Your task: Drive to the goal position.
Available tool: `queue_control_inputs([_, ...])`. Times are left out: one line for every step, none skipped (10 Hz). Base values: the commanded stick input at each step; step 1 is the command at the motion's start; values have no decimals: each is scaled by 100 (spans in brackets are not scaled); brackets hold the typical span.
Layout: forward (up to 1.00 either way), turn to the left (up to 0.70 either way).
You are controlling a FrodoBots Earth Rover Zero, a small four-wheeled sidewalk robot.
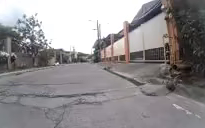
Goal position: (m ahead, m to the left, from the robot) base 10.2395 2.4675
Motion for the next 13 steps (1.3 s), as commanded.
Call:
queue_control_inputs([100, 5])
queue_control_inputs([100, 5])
queue_control_inputs([100, 26])
queue_control_inputs([100, 45])
queue_control_inputs([100, 45])
queue_control_inputs([100, 45])
queue_control_inputs([100, 29])
queue_control_inputs([100, 12])
queue_control_inputs([100, 6])
queue_control_inputs([100, 6])
queue_control_inputs([100, 6])
queue_control_inputs([100, 6])
queue_control_inputs([100, 6])
